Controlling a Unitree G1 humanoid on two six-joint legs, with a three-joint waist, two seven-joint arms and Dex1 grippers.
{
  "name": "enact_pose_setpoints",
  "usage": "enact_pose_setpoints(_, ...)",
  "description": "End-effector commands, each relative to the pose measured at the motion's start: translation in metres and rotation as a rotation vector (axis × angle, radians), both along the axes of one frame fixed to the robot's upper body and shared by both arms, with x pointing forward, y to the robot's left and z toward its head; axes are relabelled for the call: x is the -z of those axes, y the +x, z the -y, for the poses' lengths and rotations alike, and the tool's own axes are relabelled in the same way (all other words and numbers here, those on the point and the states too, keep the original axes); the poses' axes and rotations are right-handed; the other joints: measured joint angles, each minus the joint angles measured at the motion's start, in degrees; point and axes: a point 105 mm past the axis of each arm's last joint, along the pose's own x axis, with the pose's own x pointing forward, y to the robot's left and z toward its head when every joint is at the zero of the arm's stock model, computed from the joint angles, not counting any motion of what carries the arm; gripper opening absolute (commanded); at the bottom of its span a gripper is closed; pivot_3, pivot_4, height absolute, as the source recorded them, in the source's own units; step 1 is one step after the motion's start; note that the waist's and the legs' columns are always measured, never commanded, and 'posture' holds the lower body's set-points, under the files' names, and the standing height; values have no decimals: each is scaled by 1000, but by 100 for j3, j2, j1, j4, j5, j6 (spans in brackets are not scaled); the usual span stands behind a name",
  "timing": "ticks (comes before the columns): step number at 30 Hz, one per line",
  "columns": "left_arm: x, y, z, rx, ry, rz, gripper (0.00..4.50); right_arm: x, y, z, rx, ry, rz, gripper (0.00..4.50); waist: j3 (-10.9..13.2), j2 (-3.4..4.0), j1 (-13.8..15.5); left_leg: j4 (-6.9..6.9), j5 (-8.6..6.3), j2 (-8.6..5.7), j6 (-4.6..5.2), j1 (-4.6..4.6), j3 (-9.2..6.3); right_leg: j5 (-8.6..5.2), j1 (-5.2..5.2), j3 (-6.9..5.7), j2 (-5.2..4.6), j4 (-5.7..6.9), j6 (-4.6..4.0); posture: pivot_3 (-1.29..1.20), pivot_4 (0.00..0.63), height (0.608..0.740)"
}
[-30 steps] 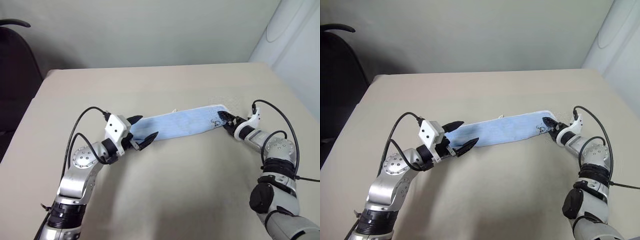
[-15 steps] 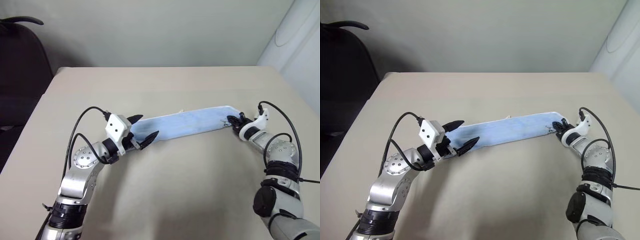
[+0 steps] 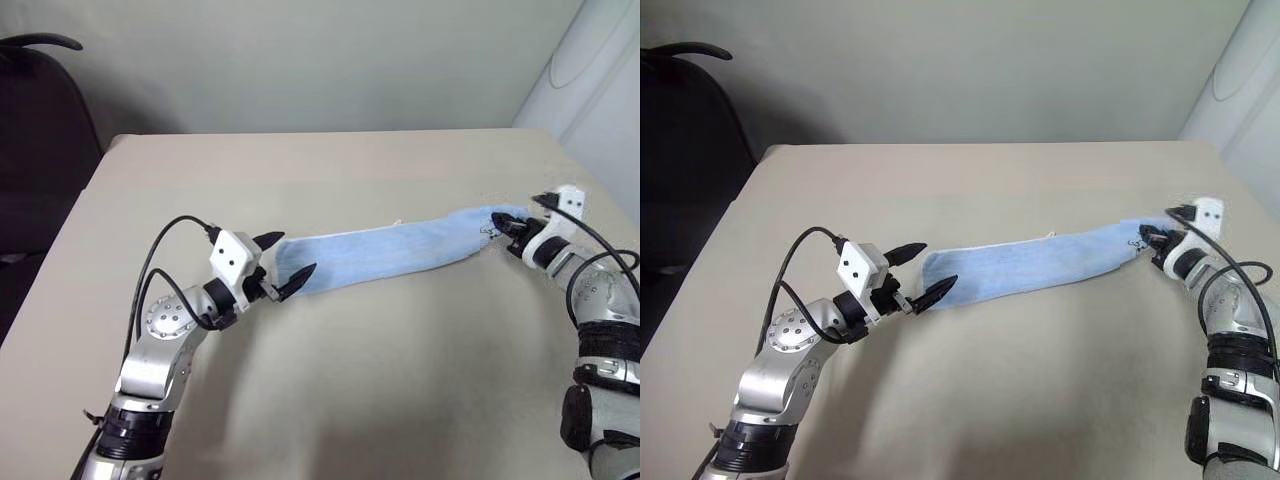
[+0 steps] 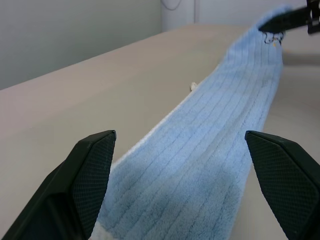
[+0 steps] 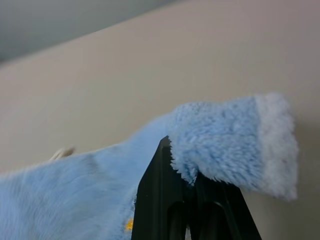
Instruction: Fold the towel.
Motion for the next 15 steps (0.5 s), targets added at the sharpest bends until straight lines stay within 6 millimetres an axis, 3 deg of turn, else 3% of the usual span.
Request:
enact_pose_setpoints(1, -11, -1, 1, 6, -3, 44, 4500, -13, -14, -42, -279, -452, 170, 35, 0, 0, 0, 2, -1, 0, 2, 0, 0, 0, 2, -2, 0, 0, 0, 0, 150, 740)
enact_pose_setpoints(4, -10, -1, 4, 11, -7, 44, 4500, 11, -32, -82, -558, -740, 209, 35, 0, 0, -15, 3, -3, 1, 5, 1, 1, 1, 3, 0, 0, -1, 1, 0, 150, 740)
enact_pose_setpoints(7, -10, -1, 6, 12, -16, 44, 4500, 35, -44, -100, -716, -910, 215, 35, 0, -1, -12, 4, -3, 2, 5, 2, 1, 1, 4, -1, 0, -1, 1, 0, 150, 740)
enact_pose_setpoints(13, -10, -5, 7, 2, -26, 44, 4500, 51, -33, -113, -708, -903, 234, 35, 0, -1, -1, 8, -3, 3, 6, -1, 1, 2, 2, 0, -2, -2, 3, 0, 150, 740)
enact_pose_setpoints(15, -9, -6, 5, -7, -30, 40, 4500, 50, -31, -111, -690, -873, 229, 479, 0, -1, -2, 7, -3, 3, 4, -2, 1, 2, 2, 0, -3, -2, 3, 0, 150, 740)
